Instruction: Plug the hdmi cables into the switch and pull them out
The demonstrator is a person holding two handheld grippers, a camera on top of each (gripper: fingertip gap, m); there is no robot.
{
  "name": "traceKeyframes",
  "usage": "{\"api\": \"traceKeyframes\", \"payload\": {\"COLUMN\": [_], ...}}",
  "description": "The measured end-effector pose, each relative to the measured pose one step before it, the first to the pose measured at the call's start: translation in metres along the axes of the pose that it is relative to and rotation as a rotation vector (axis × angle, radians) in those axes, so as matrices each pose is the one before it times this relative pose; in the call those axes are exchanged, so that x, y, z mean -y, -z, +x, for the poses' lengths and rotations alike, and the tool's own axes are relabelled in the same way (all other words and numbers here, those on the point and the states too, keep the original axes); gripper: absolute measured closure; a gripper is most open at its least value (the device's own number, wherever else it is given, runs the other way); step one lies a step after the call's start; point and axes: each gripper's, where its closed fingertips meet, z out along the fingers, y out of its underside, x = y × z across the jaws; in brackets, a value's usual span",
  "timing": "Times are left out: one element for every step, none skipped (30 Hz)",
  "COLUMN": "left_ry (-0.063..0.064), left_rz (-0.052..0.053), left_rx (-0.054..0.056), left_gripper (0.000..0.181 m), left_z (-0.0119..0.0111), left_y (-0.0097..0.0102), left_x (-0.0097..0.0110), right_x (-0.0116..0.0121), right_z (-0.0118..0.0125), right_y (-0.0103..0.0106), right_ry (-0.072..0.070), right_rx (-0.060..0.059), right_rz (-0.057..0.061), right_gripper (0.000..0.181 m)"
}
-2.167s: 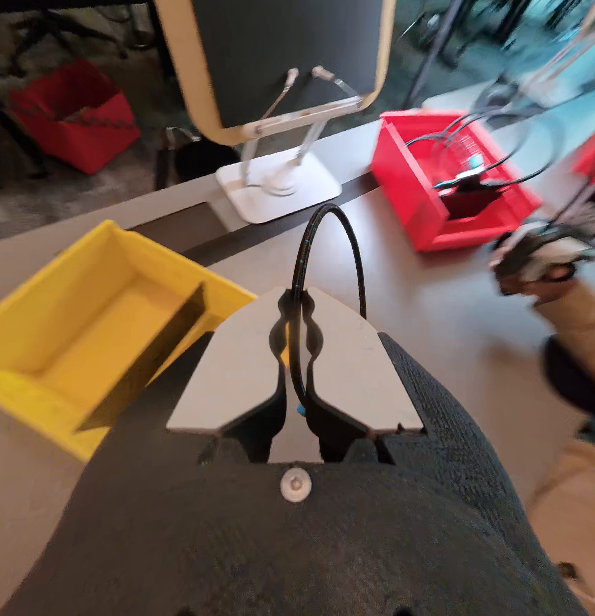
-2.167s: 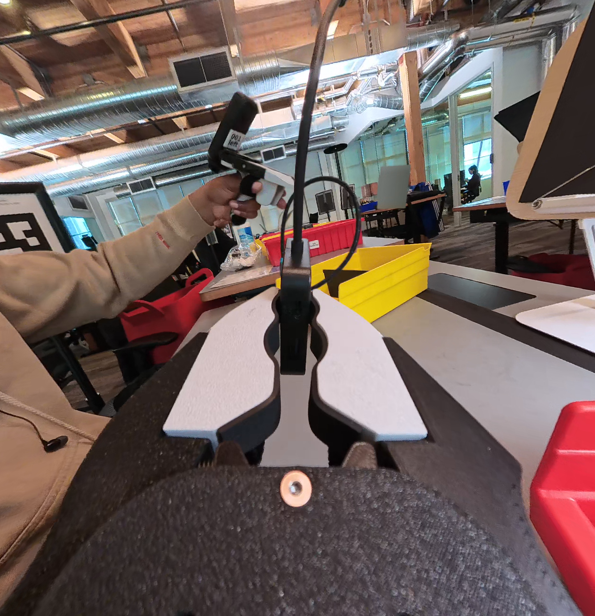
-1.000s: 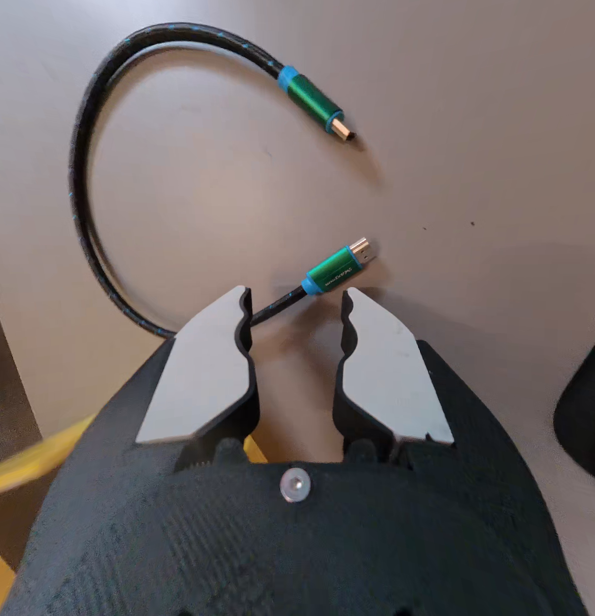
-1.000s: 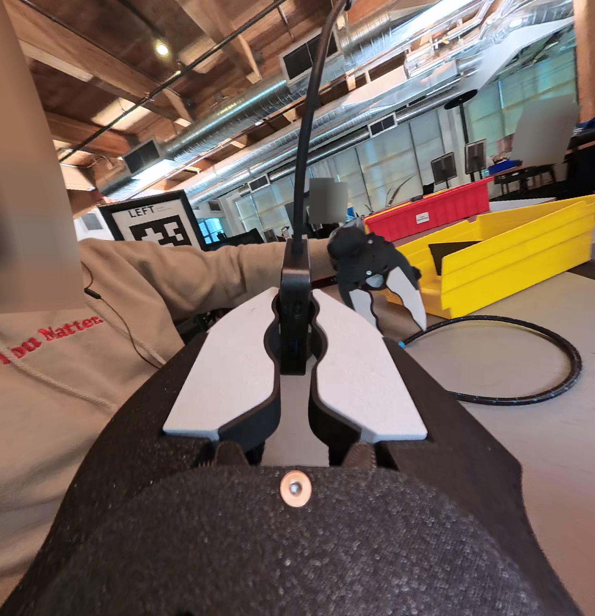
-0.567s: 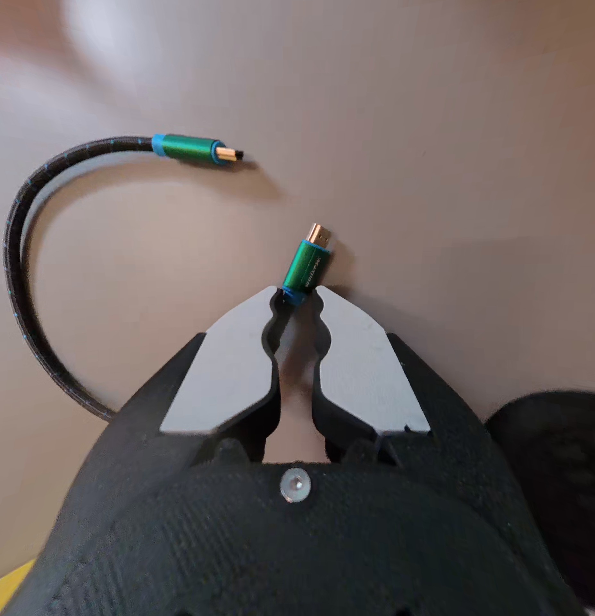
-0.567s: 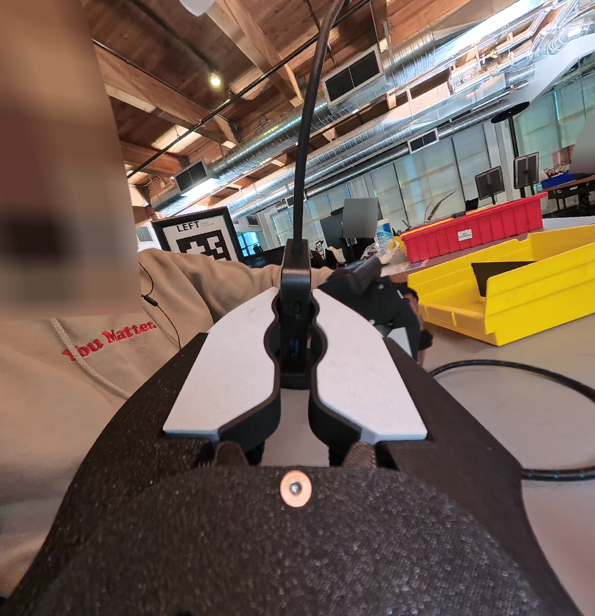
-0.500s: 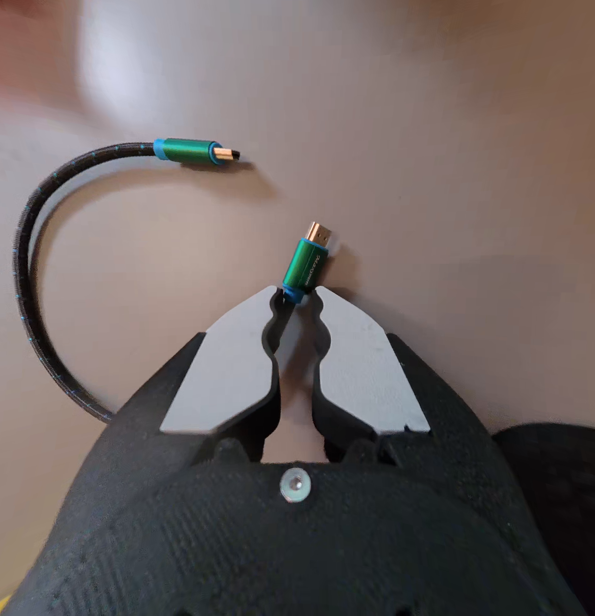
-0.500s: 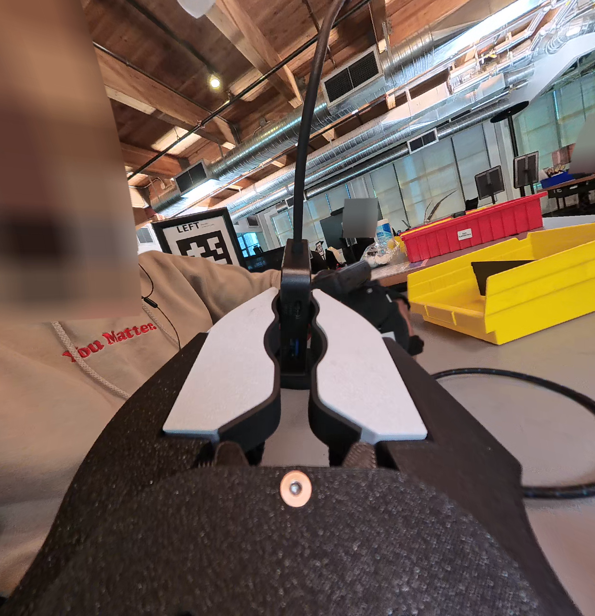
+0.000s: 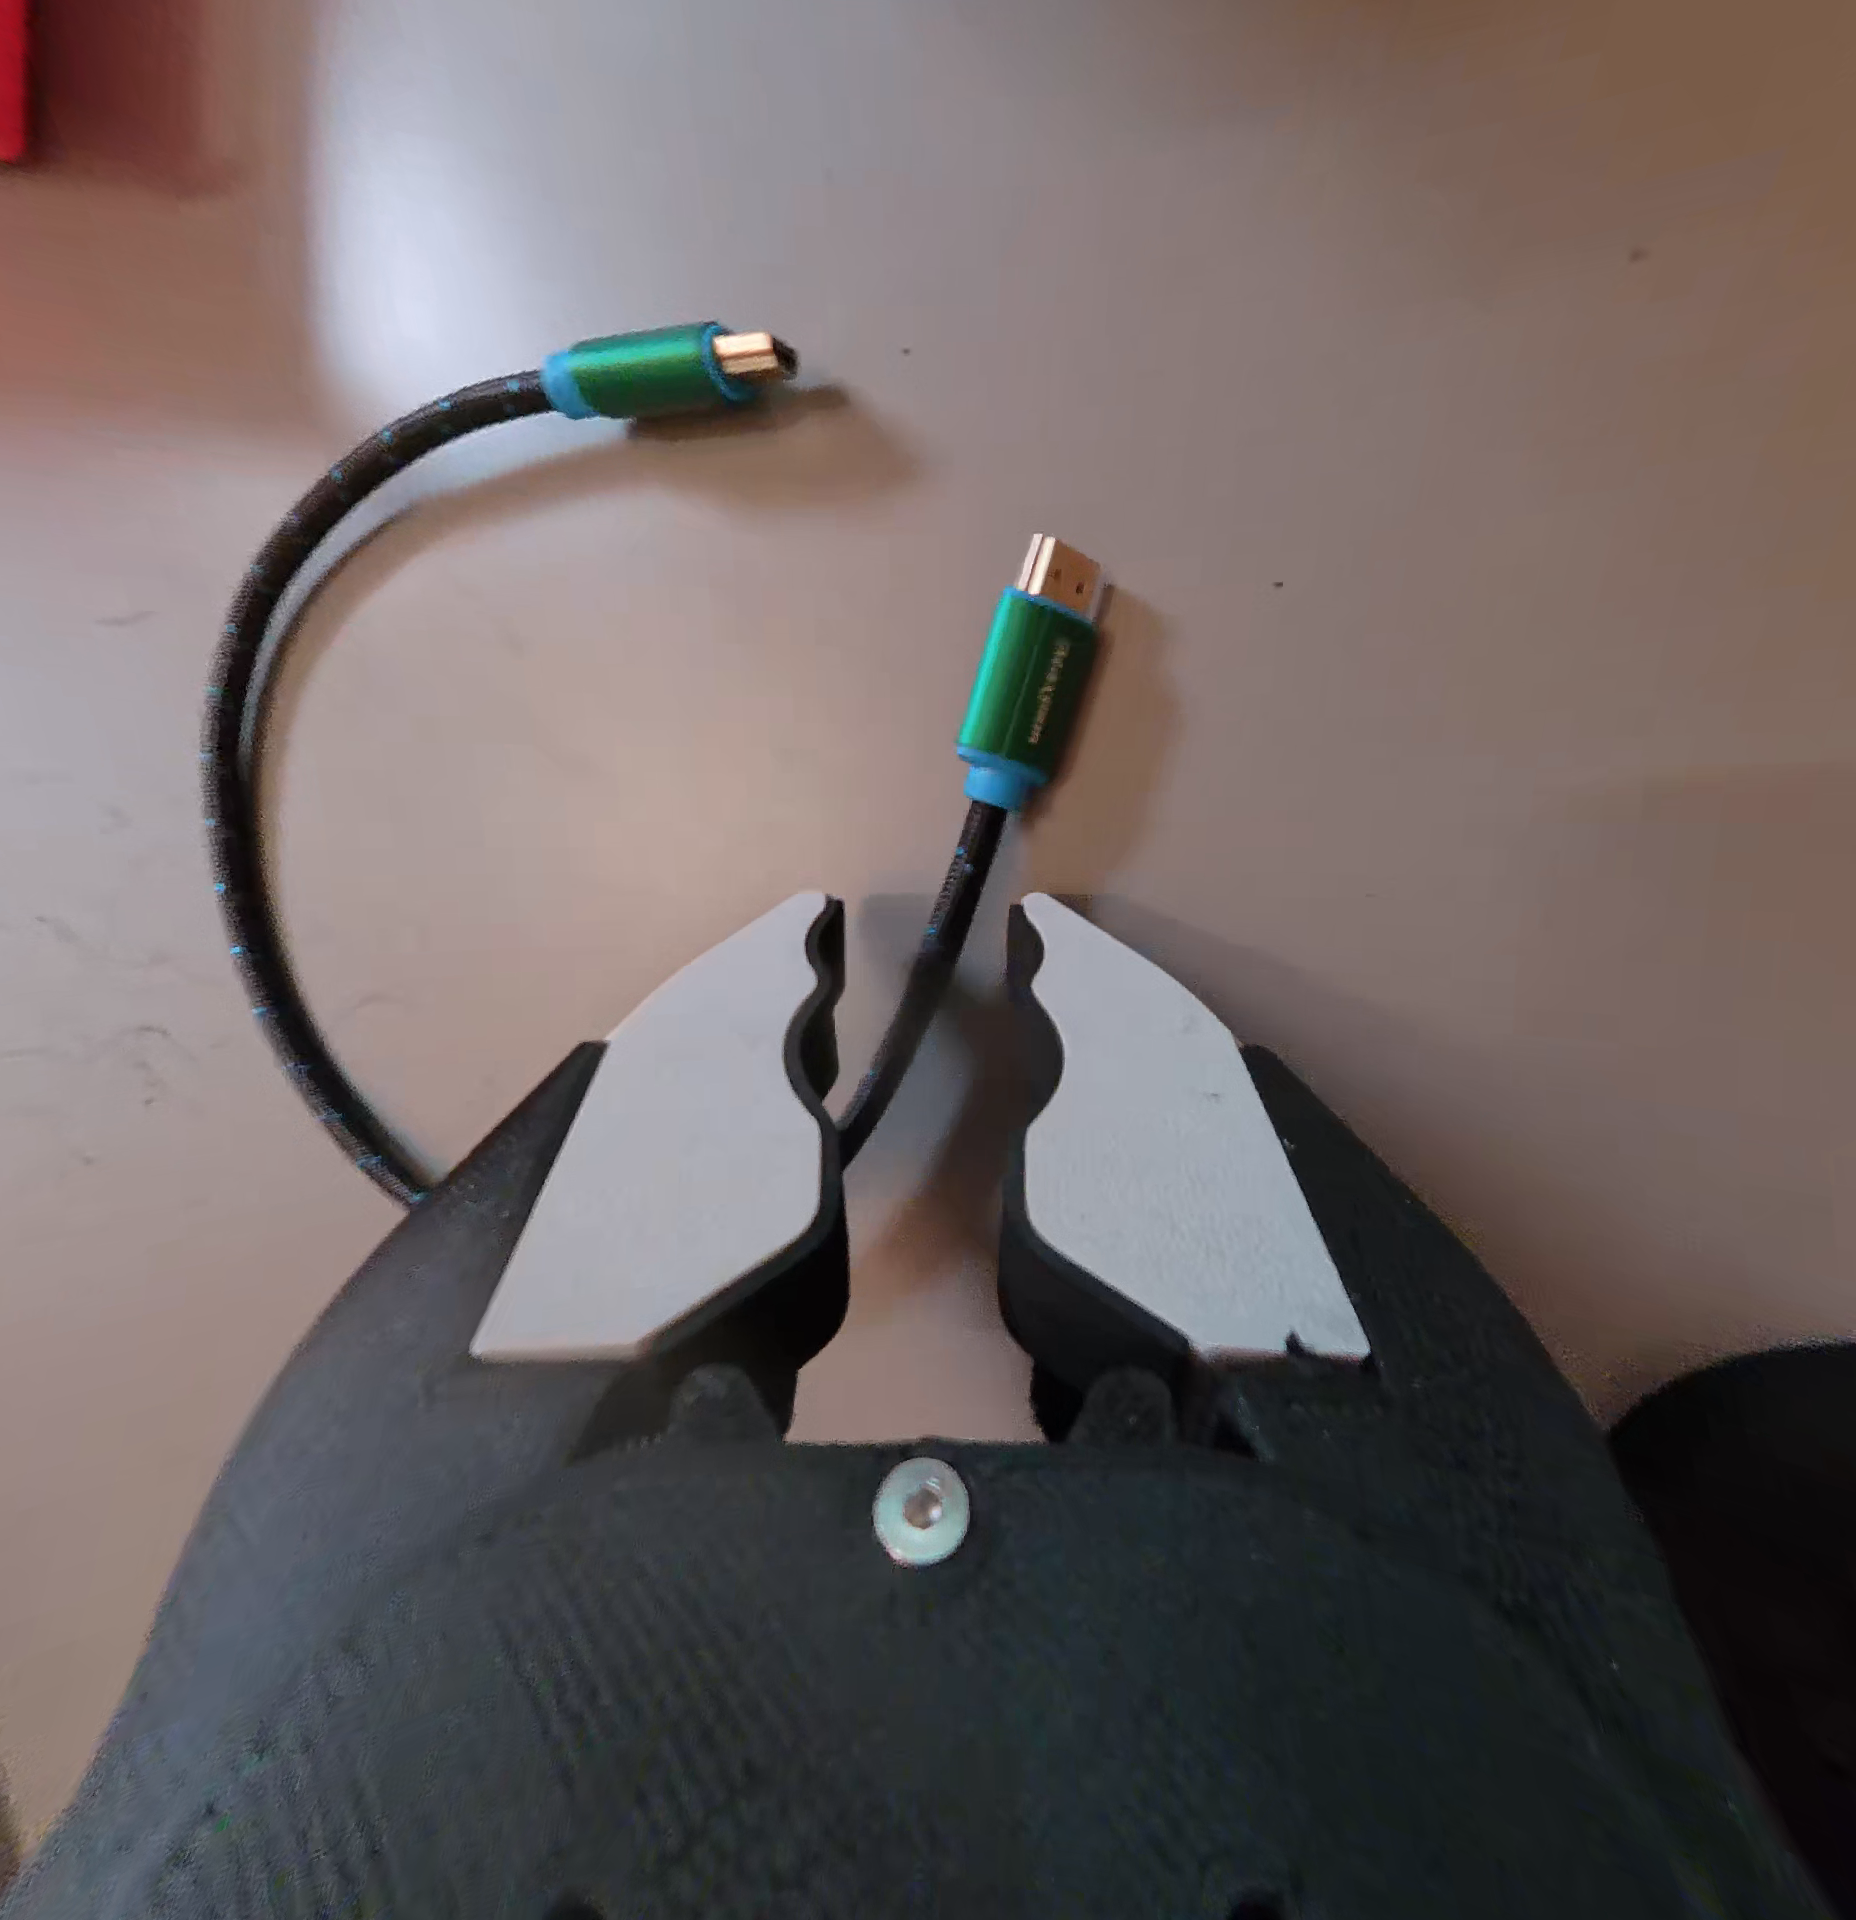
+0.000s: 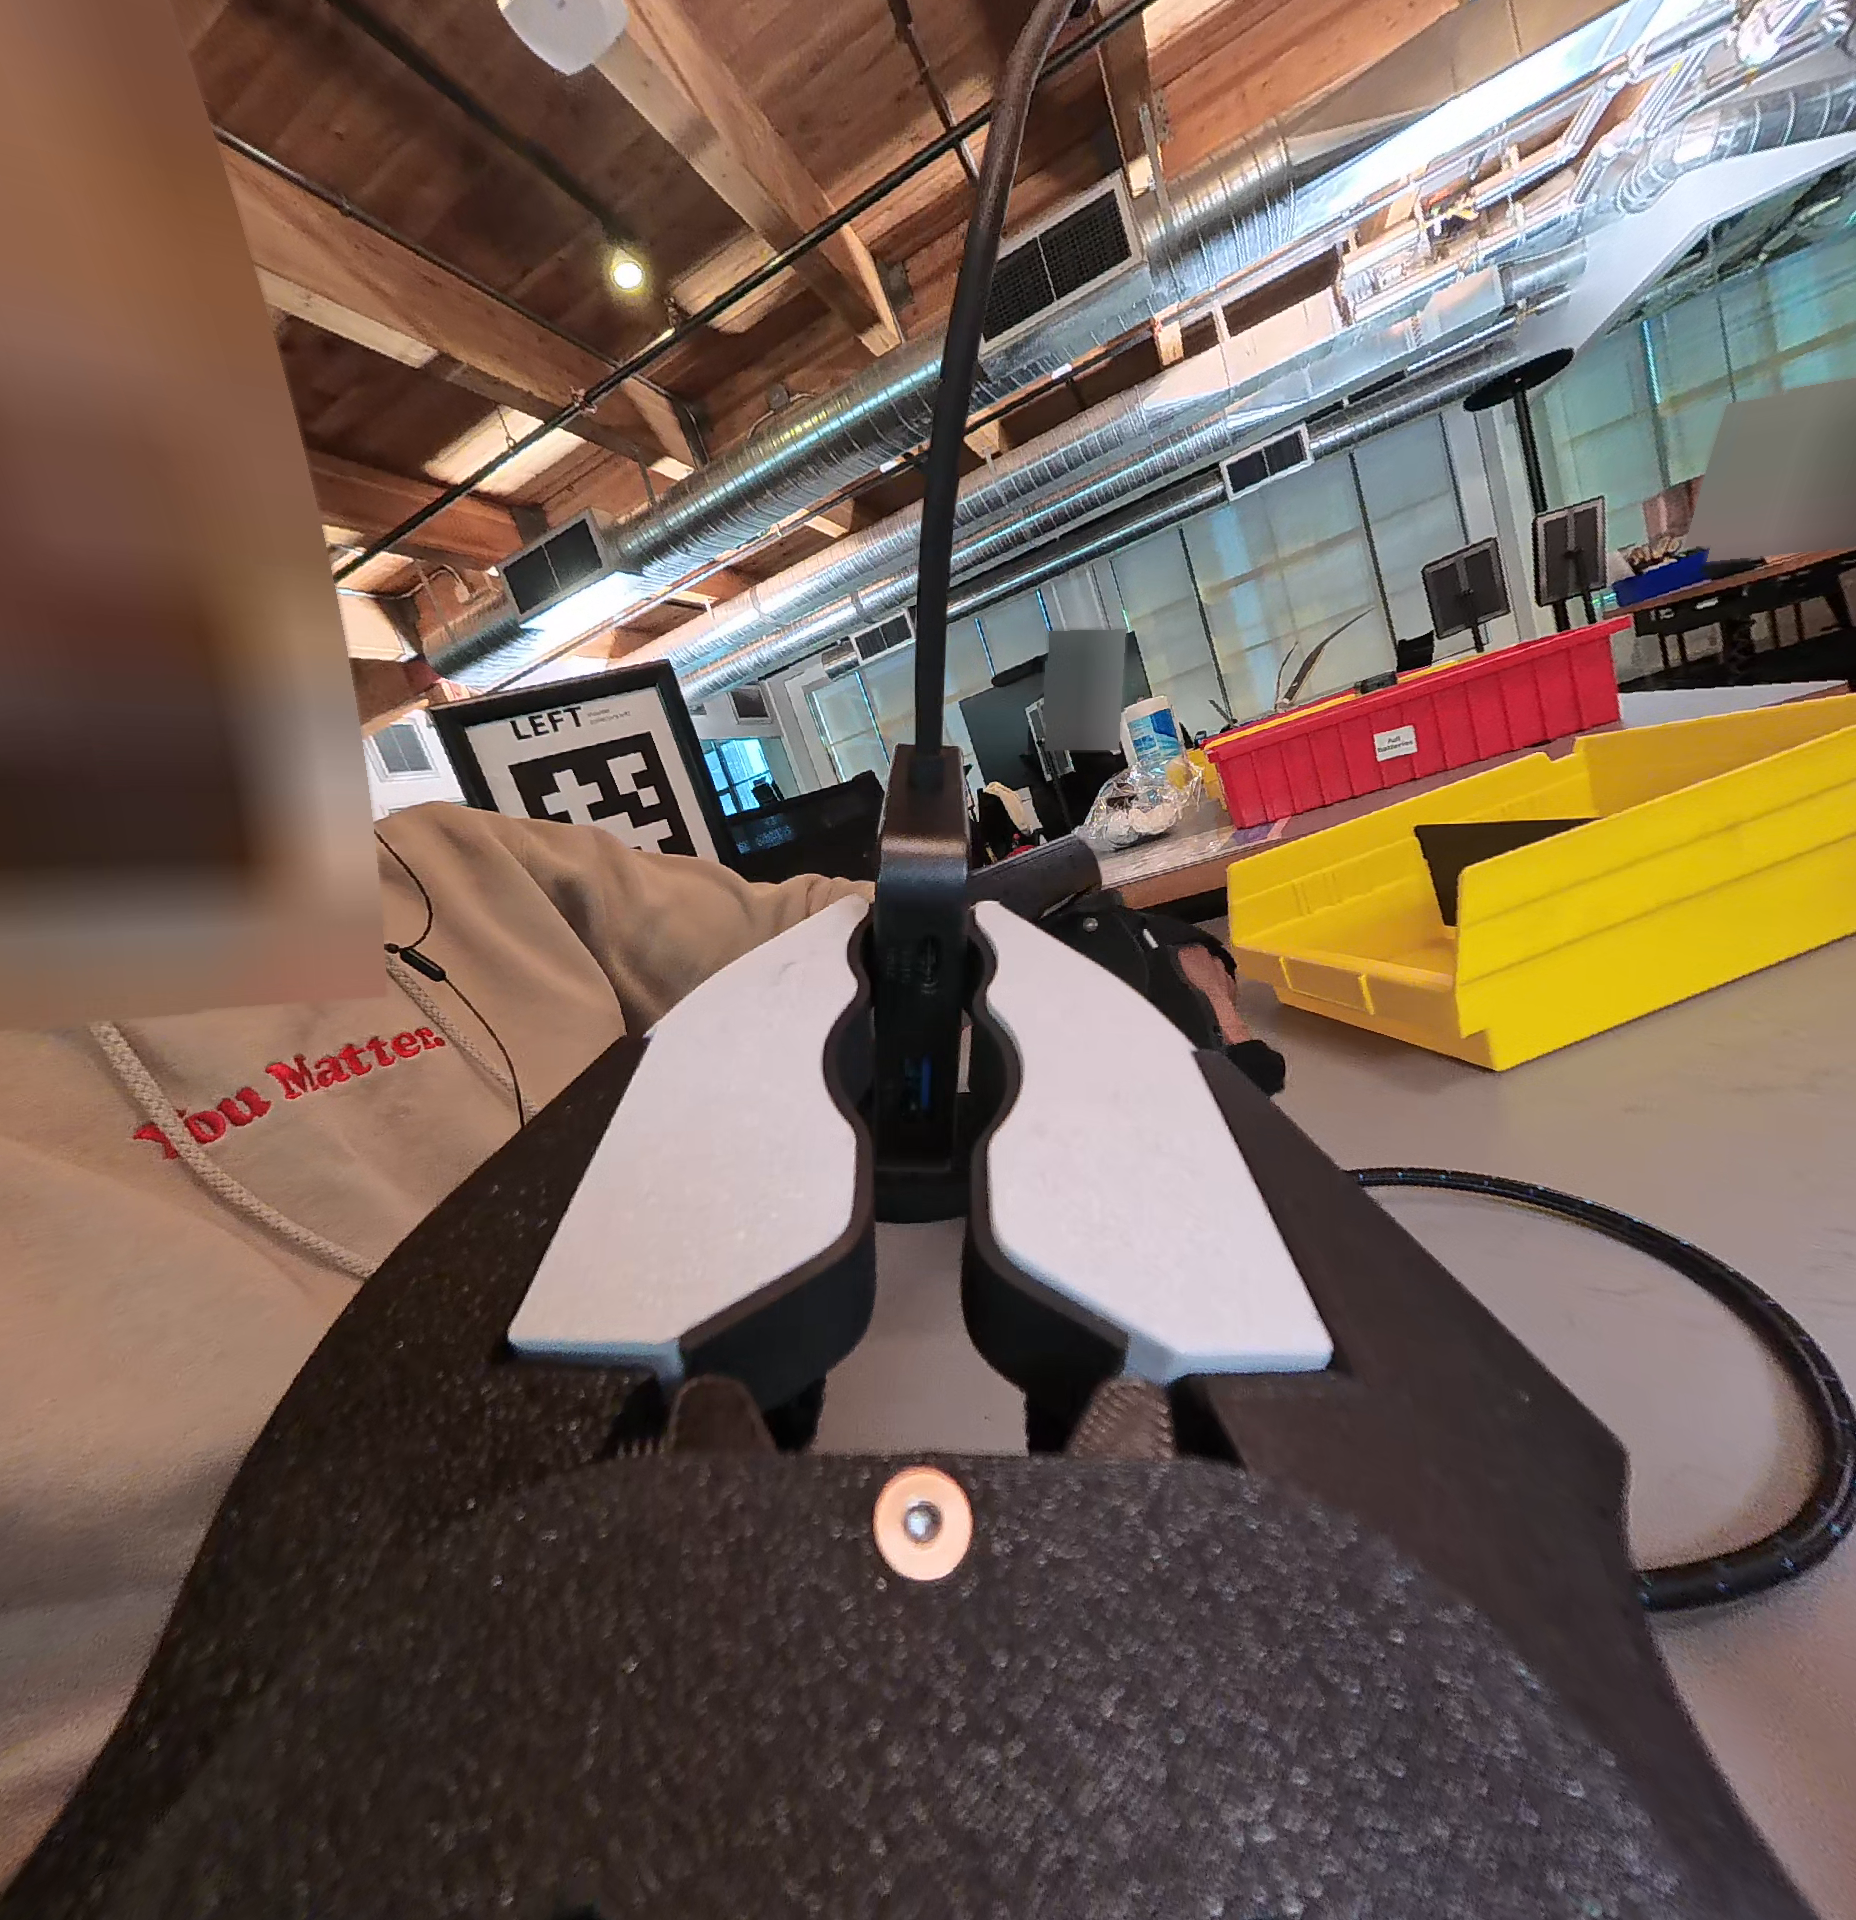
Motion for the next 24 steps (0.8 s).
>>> {"api": "traceKeyframes", "payload": {"left_ry": [-0.0146, -0.0126, -0.0099, -0.0116, -0.0201, -0.0315, -0.0421, -0.0439, -0.0300, -0.0121, 0.0006, 0.0098, 0.0151, 0.0170, 0.0180, 0.0194, 0.0232, 0.0296, 0.0449, 0.0695, 0.0981, 0.1135, 0.1186, 0.1353], "left_rz": [-0.0129, -0.0084, -0.0034, -0.0036, -0.0118, -0.0213, -0.0243, -0.0176, -0.0071, 0.0051, 0.0165, 0.0235, 0.0256, 0.0289, 0.0318, 0.0309, 0.0296, 0.0314, 0.0401, 0.0460, 0.0471, 0.0579, 0.0608, 0.0266], "left_rx": [0.0278, 0.0197, 0.0130, 0.0199, 0.0308, 0.0470, 0.0680, 0.0731, 0.0725, 0.0644, 0.0518, 0.0433, 0.0405, 0.0400, 0.0410, 0.0396, 0.0304, 0.0235, 0.0111, -0.0274, -0.0534, -0.0399, -0.0549, -0.1038], "left_gripper": [0.152, 0.153, 0.154, 0.156, 0.162, 0.171, 0.172, 0.172, 0.172, 0.172, 0.173, 0.173, 0.174, 0.174, 0.174, 0.174, 0.174, 0.174, 0.174, 0.174, 0.174, 0.174, 0.174, 0.174], "left_z": [-0.00326, -0.00211, -0.00081, -0.00127, -0.00182, -0.00306, -0.00496, -0.00522, -0.00549, -0.00547, -0.00519, -0.00583, -0.00732, -0.00921, -0.01135, -0.01292, -0.01324, -0.01342, -0.01263, -0.00808, -0.00502, -0.00651, -0.00442, 0.00173], "left_y": [-0.00008, 0.00000, -0.00007, -0.00010, -0.00049, -0.00091, -0.00100, 0.00000, 0.00168, 0.00383, 0.00634, 0.00886, 0.01140, 0.01357, 0.01507, 0.01563, 0.01524, 0.01455, 0.01329, 0.01131, 0.00949, 0.00763, 0.00510, 0.00131], "left_x": [-0.00086, -0.00063, 0.00005, -0.00012, -0.00118, -0.00250, -0.00306, -0.00231, -0.00080, 0.00086, 0.00241, 0.00370, 0.00474, 0.00611, 0.00743, 0.00873, 0.00987, 0.01090, 0.01202, 0.01248, 0.01185, 0.01134, 0.00895, 0.00162], "right_x": [0.00012, 0.00007, -0.00001, -0.00025, -0.00012, 0.00012, 0.00047, 0.00075, 0.00075, 0.00096, 0.00132, 0.00143, 0.00188, 0.00208, 0.00252, 0.00250, 0.00245, 0.00233, 0.00199, 0.00140, 0.00131, 0.00098, 0.00093, 0.00074], "right_z": [0.00070, 0.00061, 0.00061, 0.00041, 0.00022, 0.00000, 0.00000, -0.00010, -0.00016, 0.00001, -0.00005, -0.00022, -0.00031, -0.00022, -0.00027, -0.00025, -0.00013, -0.00039, -0.00074, -0.00055, -0.00020, -0.00020, -0.00049, -0.00018], "right_y": [0.00058, 0.00051, 0.00041, 0.00018, 0.00011, -0.00003, 0.00000, 0.00019, 0.00023, 0.00048, 0.00068, 0.00077, 0.00085, 0.00084, 0.00062, 0.00039, 0.00021, 0.00015, -0.00002, 0.00009, 0.00009, 0.00006, 0.00020, 0.00020], "right_ry": [-0.0008, -0.0014, -0.0013, -0.0007, 0.0010, 0.0024, 0.0021, 0.0020, 0.0023, 0.0032, 0.0040, 0.0034, 0.0030, 0.0038, 0.0043, 0.0047, 0.0067, 0.0064, 0.0029, 0.0020, 0.0031, 0.0021, -0.0003, 0.0000], "right_rx": [-0.0030, -0.0022, -0.0026, -0.0024, -0.0024, -0.0021, -0.0014, -0.0011, -0.0014, -0.0030, -0.0038, -0.0023, -0.0014, -0.0020, -0.0020, -0.0023, -0.0032, -0.0021, 0.0012, 0.0009, -0.0019, -0.0013, 0.0012, -0.0009], "right_rz": [0.0019, 0.0016, 0.0009, -0.0009, -0.0014, -0.0003, 0.0015, 0.0029, 0.0031, 0.0032, 0.0046, 0.0056, 0.0072, 0.0085, 0.0098, 0.0089, 0.0087, 0.0097, 0.0088, 0.0072, 0.0068, 0.0060, 0.0055, 0.0036], "right_gripper": [0.168, 0.168, 0.168, 0.168, 0.168, 0.168, 0.168, 0.168, 0.168, 0.168, 0.168, 0.168, 0.168, 0.168, 0.168, 0.168, 0.168, 0.168, 0.168, 0.168, 0.168, 0.168, 0.168, 0.168]}}
